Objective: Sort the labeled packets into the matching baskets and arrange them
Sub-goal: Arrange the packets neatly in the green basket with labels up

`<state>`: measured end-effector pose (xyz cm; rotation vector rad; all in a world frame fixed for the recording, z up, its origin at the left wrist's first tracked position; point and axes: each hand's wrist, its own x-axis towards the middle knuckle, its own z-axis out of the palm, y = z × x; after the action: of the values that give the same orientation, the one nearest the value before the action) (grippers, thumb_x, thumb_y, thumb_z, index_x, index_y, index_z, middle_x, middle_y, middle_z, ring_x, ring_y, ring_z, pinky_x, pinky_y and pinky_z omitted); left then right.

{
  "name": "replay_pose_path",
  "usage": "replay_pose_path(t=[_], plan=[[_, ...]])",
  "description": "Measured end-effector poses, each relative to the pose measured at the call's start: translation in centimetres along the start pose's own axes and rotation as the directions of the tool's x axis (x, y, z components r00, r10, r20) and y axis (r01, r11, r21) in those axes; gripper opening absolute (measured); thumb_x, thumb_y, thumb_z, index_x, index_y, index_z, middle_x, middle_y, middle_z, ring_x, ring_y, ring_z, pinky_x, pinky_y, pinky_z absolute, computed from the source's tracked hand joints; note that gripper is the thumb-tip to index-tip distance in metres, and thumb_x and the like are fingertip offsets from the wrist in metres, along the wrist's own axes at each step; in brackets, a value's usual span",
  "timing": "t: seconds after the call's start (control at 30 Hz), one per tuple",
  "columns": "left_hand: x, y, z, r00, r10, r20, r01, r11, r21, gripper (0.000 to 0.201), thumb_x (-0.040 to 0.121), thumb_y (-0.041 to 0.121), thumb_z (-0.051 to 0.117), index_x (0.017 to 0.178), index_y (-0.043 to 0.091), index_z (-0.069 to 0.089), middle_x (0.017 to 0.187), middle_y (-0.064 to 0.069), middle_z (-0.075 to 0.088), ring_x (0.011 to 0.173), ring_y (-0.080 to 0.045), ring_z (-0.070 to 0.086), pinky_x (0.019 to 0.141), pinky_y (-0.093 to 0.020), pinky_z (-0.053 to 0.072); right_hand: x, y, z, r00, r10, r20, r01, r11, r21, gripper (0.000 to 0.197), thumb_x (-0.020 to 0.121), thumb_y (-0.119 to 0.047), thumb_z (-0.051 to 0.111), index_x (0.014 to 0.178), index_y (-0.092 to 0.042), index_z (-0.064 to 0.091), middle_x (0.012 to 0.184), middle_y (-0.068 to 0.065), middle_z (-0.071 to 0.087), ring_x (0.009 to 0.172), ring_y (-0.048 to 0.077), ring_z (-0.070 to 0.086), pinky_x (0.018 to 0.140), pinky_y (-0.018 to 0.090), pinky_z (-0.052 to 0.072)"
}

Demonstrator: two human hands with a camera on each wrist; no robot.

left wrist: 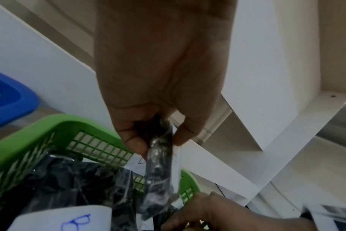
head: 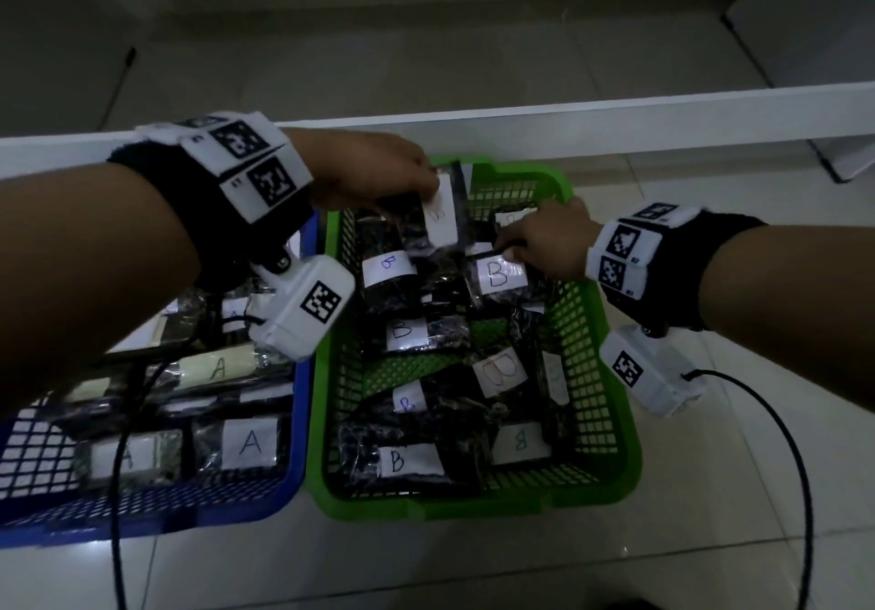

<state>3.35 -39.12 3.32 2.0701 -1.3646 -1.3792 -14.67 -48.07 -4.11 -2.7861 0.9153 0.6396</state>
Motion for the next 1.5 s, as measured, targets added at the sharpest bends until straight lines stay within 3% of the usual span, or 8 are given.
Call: replay_pose_path(t=[0.33, 0.5, 0.7, 0.8, 0.9, 0.97, 1.17, 1.5], plan=[[1.8, -1.2, 1.0, 0.990, 0.001, -0.141, -0.039, 0.964, -0.263, 0.045, 0.091, 0.000, 0.051, 0.127, 0.021, 0.035, 0.112, -0.020, 0.058, 0.096, -0.033, 0.066, 0.077, -0.047, 0.058, -0.8, 0.1, 2.2, 0.995, -0.098, -0.029, 0.096, 0.994, -0.060, 0.063, 0.077, -0.070, 0.050, 0.133, -0.040, 0.042, 0.132, -0.005, 0.051, 0.124, 0.023, 0.042, 0.101, 0.045, 0.022], [3.1, -1.3, 2.3, 0.977, 0.033, -0.211, -0.043, 0.998, -0.044, 0.043, 0.085, 0.009, 0.063, 0.119, 0.017, 0.039, 0.110, -0.020, 0.060, 0.076, -0.025, 0.060, 0.079, -0.046, 0.056, -1.2, -0.2, 2.0, 0.976, -0.001, -0.219, 0.053, 0.972, 0.230, 0.037, 0.085, -0.039, 0.057, 0.118, -0.022, 0.054, 0.112, 0.003, 0.059, 0.109, 0.026, 0.053, 0.095, 0.039, 0.031], [4.5, -1.0, 3.1, 0.975, 0.075, -0.211, -0.102, 0.987, -0.120, 0.047, 0.085, 0.009, 0.067, 0.119, 0.016, 0.035, 0.088, -0.016, 0.061, 0.061, -0.021, 0.057, 0.057, -0.032, 0.052, -0.1, 0.3, -0.3, 0.913, 0.314, -0.260, 0.071, 0.507, 0.859, 0.050, 0.088, -0.023, 0.057, 0.132, -0.017, 0.033, 0.103, 0.005, 0.057, 0.083, 0.021, 0.058, 0.075, 0.033, 0.046], [4.8, -1.1, 3.8, 0.982, 0.078, -0.171, -0.092, 0.993, -0.075, 0.057, 0.085, 0.011, 0.067, 0.128, 0.013, 0.028, 0.109, -0.021, 0.063, 0.081, -0.031, 0.063, 0.078, -0.045, 0.056, 1.1, 1.3, -1.0, 0.932, 0.261, -0.252, 0.046, 0.604, 0.796, 0.043, 0.086, -0.019, 0.063, 0.126, -0.016, 0.049, 0.118, 0.008, 0.060, 0.100, 0.027, 0.060, 0.086, 0.037, 0.049], [4.2, -1.7, 4.0, 0.981, 0.138, -0.135, -0.094, 0.952, 0.291, 0.078, 0.082, 0.029, 0.071, 0.136, 0.009, 0.019, 0.119, -0.012, 0.051, 0.089, -0.023, 0.052, 0.068, -0.032, 0.046, 2.1, 2.3, -0.5, 0.948, 0.225, -0.226, -0.068, 0.835, 0.546, 0.034, 0.086, -0.022, 0.062, 0.120, -0.023, 0.057, 0.118, 0.010, 0.062, 0.107, 0.031, 0.056, 0.090, 0.042, 0.046], [3.1, -2.2, 3.7, 0.979, 0.190, -0.069, -0.122, 0.829, 0.546, 0.084, 0.073, 0.046, 0.075, 0.131, 0.012, 0.025, 0.127, -0.012, 0.041, 0.105, -0.027, 0.048, 0.083, -0.035, 0.046, 2.3, 2.6, 0.4, 0.939, 0.260, -0.226, -0.180, 0.930, 0.321, 0.032, 0.087, -0.030, 0.059, 0.119, -0.036, 0.055, 0.119, 0.011, 0.059, 0.117, 0.036, 0.044, 0.097, 0.043, 0.034], [-0.8, -4.9, 2.5, 0.988, 0.143, 0.060, -0.116, 0.422, 0.899, 0.100, 0.061, 0.069, 0.069, 0.132, 0.015, 0.024, 0.132, -0.009, 0.031, 0.124, -0.029, 0.034, 0.102, -0.045, 0.032, 1.6, 1.8, 1.6, 0.912, 0.248, -0.327, -0.250, 0.968, 0.037, 0.030, 0.090, -0.031, 0.056, 0.119, -0.023, 0.058, 0.119, 0.009, 0.055, 0.121, 0.032, 0.033, 0.096, 0.044, 0.027], [-1.7, -7.9, 1.4, 0.962, 0.259, 0.092, -0.185, 0.365, 0.912, 0.084, 0.072, 0.063, 0.064, 0.136, 0.021, 0.029, 0.126, -0.004, 0.037, 0.116, -0.023, 0.039, 0.096, -0.040, 0.034, 1.6, 1.0, 2.1, 0.921, 0.217, -0.323, -0.215, 0.976, 0.040, 0.029, 0.093, -0.040, 0.047, 0.110, -0.017, 0.052, 0.098, 0.017, 0.065, 0.125, 0.031, 0.027, 0.095, 0.044, 0.019]])
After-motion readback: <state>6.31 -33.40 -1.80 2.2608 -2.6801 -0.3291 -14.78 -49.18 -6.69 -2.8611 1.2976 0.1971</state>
